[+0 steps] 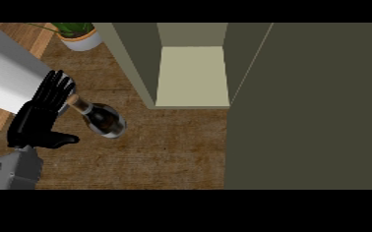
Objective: Pick up the wine, place it into the cabinet and close the cabinet
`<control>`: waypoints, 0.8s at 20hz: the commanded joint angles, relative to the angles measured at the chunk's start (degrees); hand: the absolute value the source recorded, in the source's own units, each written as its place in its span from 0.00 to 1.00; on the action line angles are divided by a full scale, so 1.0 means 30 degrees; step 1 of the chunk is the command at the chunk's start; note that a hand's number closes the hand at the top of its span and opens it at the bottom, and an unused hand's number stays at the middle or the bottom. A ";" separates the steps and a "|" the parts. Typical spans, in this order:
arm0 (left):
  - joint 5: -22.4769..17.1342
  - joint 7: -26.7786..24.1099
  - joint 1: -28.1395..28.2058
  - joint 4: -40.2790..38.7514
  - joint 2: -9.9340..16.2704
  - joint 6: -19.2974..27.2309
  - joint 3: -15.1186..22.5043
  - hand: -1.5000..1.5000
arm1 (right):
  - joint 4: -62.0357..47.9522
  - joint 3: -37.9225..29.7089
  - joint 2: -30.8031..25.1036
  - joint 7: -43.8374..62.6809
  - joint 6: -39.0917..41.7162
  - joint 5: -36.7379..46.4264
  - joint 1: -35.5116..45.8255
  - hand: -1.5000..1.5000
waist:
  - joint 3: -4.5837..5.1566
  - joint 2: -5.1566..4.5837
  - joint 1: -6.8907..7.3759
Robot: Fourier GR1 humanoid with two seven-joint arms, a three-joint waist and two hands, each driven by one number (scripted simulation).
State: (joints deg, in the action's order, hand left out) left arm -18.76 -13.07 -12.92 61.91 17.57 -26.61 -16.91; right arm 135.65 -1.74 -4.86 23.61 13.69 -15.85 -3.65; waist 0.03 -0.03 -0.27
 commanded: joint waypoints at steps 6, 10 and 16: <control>0.2062 -0.3462 -0.0811 -0.3727 -0.0349 -0.0052 0.0610 0.00 | 0.0299 0.1232 0.0565 0.1034 -0.1004 0.1309 0.0969 0.00 | 0.0000 -0.0004 0.0008; 0.2574 -0.4360 -0.2935 -0.7747 -0.0162 -0.0181 0.0425 0.00 | 0.1986 0.1252 0.0640 0.1276 -0.0741 0.0495 -0.0438 0.00 | 0.0010 -0.0031 -0.0196; 0.3258 -0.6805 -0.3570 -1.0831 0.0311 -0.1406 0.0489 0.00 | 0.0276 -0.0327 0.0027 -0.0014 0.0233 -0.0120 -0.0128 0.00 | 0.0003 -0.0027 -0.0098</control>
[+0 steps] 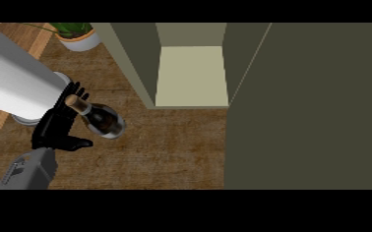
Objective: Pick up the wine, place it into the cabinet and close the cabinet
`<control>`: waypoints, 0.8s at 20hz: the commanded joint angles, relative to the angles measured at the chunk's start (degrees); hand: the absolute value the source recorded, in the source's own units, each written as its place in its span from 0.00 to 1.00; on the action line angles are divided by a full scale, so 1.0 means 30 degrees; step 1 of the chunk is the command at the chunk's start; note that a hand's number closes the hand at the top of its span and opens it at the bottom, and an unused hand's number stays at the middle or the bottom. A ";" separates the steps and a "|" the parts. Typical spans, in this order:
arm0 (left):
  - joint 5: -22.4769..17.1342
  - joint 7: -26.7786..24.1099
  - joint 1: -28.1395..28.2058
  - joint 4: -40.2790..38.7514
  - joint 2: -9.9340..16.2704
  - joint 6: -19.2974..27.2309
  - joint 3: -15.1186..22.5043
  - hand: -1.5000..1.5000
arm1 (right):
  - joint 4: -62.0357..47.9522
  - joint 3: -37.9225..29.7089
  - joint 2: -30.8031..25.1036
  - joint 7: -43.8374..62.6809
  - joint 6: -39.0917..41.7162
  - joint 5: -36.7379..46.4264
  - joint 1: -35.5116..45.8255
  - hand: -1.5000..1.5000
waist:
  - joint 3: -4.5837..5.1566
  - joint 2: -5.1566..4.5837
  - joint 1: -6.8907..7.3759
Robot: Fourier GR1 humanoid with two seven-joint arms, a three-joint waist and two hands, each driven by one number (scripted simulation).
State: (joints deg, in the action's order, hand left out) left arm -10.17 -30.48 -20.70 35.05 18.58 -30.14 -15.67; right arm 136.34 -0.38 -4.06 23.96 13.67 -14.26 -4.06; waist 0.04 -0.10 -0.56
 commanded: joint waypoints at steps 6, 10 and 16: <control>0.1315 -0.2338 -0.1219 -0.3013 -0.0962 0.0749 0.0699 0.00 | 0.0632 0.0230 0.0209 0.0037 0.0017 0.0271 -0.0520 0.00 | -0.0003 0.0009 0.0007; 0.1711 -0.4006 -0.1984 -0.5729 0.0181 -0.0166 0.0361 0.00 | -0.1255 -0.0010 0.0196 -0.0575 -0.0176 0.0888 0.1361 0.00 | 0.0012 -0.0050 -0.0031; 0.1949 -0.4953 -0.2472 -0.7235 -0.0404 0.0263 0.0316 0.00 | -0.1476 0.0705 0.0644 -0.1785 0.0478 0.1472 0.0140 0.00 | 0.0022 -0.0098 -0.0148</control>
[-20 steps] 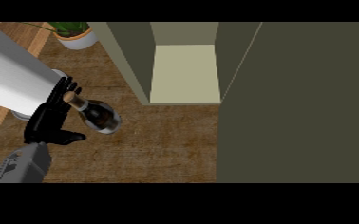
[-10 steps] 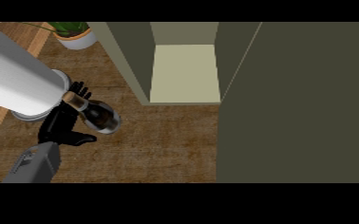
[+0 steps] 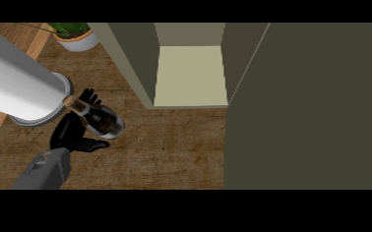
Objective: Pick up the wine, place it into the cabinet and close the cabinet
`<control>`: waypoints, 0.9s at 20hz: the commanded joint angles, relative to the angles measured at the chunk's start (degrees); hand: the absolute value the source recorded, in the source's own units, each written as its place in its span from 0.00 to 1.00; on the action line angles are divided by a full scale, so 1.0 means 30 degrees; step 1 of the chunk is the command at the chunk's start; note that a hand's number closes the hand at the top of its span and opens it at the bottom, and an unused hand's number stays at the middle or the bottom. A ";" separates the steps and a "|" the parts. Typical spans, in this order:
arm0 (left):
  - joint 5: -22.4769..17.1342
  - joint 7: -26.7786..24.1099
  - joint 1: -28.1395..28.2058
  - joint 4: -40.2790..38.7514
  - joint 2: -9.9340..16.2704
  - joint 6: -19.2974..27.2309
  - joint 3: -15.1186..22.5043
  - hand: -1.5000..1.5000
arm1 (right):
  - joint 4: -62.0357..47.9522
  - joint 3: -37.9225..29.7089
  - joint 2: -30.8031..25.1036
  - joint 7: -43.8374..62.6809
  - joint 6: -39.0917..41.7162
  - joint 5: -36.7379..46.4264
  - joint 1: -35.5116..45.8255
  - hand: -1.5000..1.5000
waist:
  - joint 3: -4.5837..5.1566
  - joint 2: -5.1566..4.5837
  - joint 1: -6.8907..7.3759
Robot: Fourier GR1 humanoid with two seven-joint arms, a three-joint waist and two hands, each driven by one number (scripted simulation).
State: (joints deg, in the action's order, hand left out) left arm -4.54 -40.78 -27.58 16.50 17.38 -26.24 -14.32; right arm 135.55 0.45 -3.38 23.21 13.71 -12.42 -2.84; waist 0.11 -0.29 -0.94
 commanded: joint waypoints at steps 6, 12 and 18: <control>-0.0675 -0.0916 -0.0704 -0.1704 -0.0198 -0.2701 -0.0690 0.00 | -0.0150 -0.0547 -0.0087 -0.0381 0.0206 -0.0308 -0.0181 0.00 | 0.0015 -0.0067 -0.0115; -0.0493 -0.1751 -0.0243 -0.1822 -0.0576 -0.2556 -0.0585 0.00 | 0.0561 -0.1434 -0.0608 0.0204 0.0390 -0.1468 -0.0335 0.00 | 0.0024 -0.0078 -0.0202; -0.0393 -0.2440 0.0176 -0.1709 -0.0785 -0.3210 -0.0457 1.00 | 0.0646 0.0374 0.0301 -0.0342 0.0245 0.0196 -0.0904 0.00 | 0.0032 -0.0072 -0.0175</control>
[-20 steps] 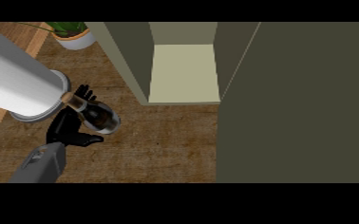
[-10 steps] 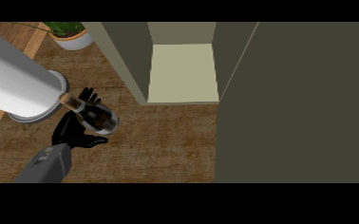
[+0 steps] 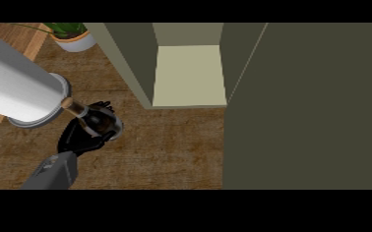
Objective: Pick up the wine, place it into the cabinet and close the cabinet
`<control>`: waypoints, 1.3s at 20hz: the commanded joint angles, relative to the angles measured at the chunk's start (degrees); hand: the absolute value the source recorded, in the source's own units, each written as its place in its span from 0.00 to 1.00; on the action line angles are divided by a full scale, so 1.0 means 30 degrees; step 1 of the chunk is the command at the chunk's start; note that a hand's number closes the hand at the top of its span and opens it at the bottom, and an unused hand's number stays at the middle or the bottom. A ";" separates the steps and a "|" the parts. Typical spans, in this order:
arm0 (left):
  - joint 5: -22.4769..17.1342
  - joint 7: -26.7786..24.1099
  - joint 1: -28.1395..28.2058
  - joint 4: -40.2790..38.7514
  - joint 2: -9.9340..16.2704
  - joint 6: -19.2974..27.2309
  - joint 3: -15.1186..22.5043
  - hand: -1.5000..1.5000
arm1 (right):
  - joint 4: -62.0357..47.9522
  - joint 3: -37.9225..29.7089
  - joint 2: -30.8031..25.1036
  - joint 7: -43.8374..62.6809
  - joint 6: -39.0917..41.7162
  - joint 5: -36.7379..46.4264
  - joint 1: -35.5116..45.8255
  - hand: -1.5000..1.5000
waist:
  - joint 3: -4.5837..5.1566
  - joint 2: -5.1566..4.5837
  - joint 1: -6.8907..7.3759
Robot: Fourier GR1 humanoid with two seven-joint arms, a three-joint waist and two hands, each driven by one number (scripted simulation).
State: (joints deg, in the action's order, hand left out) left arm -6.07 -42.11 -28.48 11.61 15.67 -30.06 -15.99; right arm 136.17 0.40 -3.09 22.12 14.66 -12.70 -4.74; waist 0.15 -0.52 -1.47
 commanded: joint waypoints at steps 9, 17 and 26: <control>0.0746 -0.2194 0.0170 -0.0165 -0.0328 -0.1916 0.0636 1.00 | -0.0667 0.0082 0.0186 -0.0244 -0.0039 0.0389 0.0146 0.00 | 0.0024 -0.0037 -0.0015; 0.0638 -0.5922 0.5941 0.2291 -0.2690 0.2047 0.0900 1.00 | 0.0085 -0.1105 -0.0396 0.0568 -0.0364 -0.0031 0.0222 0.00 | -0.0062 0.0294 0.0843; -0.0708 -0.4779 0.8431 0.7209 -0.3758 0.1133 0.1546 1.00 | -0.1434 -0.1138 0.0010 -0.1213 0.0251 0.0557 -0.0112 0.00 | -0.0079 0.0233 0.0809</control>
State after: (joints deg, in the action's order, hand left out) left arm -9.48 -54.45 -9.59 32.16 7.96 -21.08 -14.94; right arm 134.56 -3.93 -4.20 21.32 15.19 -14.07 -5.18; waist -0.95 0.97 0.70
